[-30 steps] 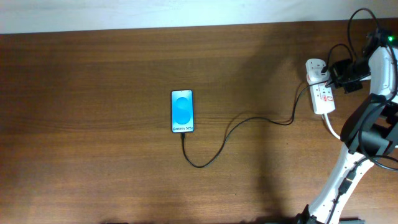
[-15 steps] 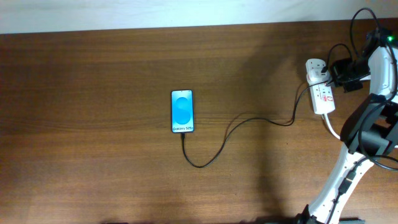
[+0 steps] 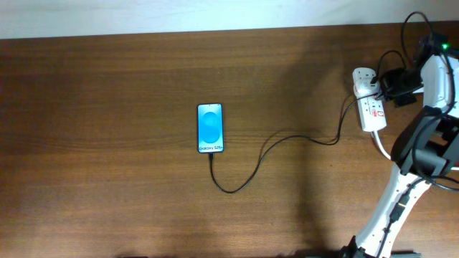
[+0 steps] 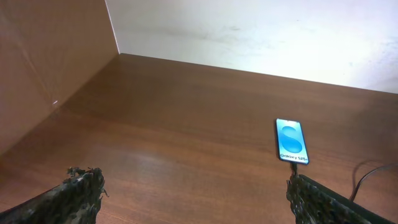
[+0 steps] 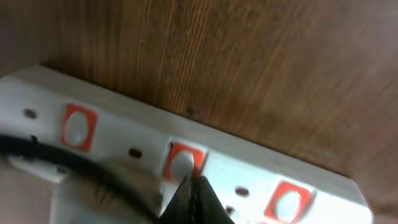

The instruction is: Plug charger to phone and switch on socket

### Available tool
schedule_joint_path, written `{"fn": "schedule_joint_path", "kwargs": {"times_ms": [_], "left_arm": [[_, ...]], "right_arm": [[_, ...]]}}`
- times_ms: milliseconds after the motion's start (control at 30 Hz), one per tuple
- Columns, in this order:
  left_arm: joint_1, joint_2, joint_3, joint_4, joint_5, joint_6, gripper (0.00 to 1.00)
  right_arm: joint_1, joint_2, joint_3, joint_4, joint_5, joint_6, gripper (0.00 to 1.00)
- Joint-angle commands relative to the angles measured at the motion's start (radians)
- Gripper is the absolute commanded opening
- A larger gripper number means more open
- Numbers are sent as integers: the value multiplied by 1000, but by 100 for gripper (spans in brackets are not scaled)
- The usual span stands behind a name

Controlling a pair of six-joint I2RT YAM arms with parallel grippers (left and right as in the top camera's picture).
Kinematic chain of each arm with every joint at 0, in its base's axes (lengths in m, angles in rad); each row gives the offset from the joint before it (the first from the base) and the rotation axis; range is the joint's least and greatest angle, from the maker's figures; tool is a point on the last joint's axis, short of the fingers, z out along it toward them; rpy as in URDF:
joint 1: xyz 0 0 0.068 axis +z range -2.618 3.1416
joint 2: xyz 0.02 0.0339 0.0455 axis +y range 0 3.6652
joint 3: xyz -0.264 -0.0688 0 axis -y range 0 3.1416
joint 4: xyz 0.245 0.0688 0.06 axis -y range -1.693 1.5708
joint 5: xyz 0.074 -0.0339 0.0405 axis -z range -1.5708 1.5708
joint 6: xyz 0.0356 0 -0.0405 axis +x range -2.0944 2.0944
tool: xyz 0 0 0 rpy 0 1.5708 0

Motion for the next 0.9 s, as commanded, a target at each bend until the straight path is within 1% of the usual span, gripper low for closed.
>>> {"fn": "schedule_joint_path", "kwargs": {"times_ms": [0, 367, 600, 733, 867], "left_arm": [[5, -11, 0, -1, 7, 9, 99], [5, -11, 0, -2, 7, 9, 99], [5, -11, 0, -1, 7, 9, 99], [5, -11, 0, -1, 7, 9, 99], [5, -11, 0, -2, 7, 9, 99]], "right_arm": [[21, 36, 10, 24, -31, 18, 4], [20, 35, 18, 35, -100, 14, 4], [21, 35, 93, -5, -91, 4, 4], [24, 36, 92, -13, -71, 4, 4], [67, 64, 27, -4, -29, 8, 4]]}}
